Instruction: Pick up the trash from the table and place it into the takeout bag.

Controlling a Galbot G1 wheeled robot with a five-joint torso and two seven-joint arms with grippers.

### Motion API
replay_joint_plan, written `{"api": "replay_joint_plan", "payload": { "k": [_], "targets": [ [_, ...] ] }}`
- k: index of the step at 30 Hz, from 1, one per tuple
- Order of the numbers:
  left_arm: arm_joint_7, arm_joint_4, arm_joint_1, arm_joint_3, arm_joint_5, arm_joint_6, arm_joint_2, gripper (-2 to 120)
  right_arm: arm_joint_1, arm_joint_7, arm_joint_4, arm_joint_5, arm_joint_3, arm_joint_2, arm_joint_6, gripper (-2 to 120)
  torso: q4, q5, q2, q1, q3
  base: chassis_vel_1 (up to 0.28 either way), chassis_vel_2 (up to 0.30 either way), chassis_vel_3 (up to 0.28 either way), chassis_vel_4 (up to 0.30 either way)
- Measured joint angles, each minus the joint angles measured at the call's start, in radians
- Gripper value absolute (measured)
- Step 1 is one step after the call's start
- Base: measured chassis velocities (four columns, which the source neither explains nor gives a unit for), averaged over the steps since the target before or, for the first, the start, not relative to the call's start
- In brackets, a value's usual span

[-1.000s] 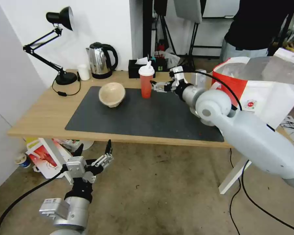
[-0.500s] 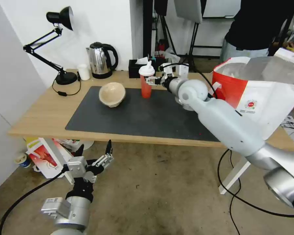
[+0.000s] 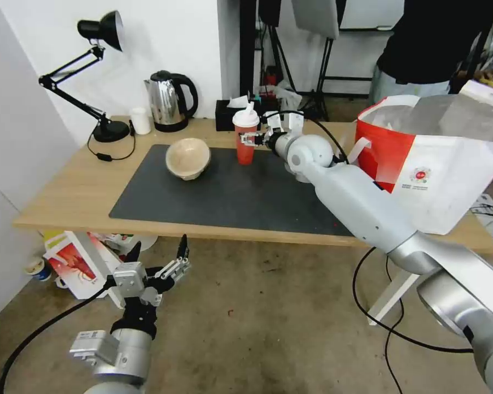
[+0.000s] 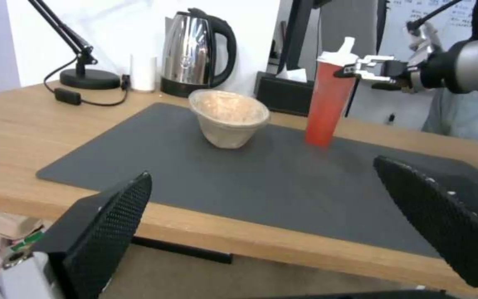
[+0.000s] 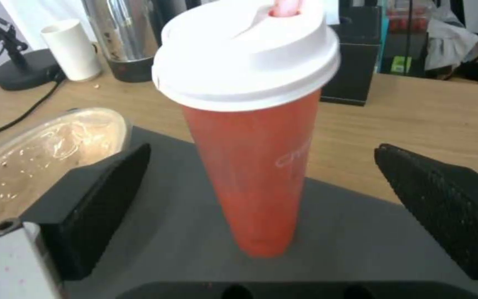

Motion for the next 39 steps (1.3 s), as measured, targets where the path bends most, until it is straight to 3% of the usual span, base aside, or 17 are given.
{"api": "replay_joint_plan", "payload": {
  "k": [13,39],
  "targets": [
    [0.0,0.006,-0.002,0.004,0.0,0.0,-0.007,100,0.028,-0.067,-0.143,-0.064,0.001,0.088,0.033,100,-0.0001,-0.0001,0.0,0.0,0.0,0.0,0.0,0.0,0.0],
    [0.003,0.009,-0.002,0.012,0.0,-0.006,-0.004,100,0.073,-0.146,-0.32,-0.145,0.026,0.162,0.095,100,0.0,0.0,0.0,0.0,0.0,0.0,0.0,0.0,0.0]
  ]
}}
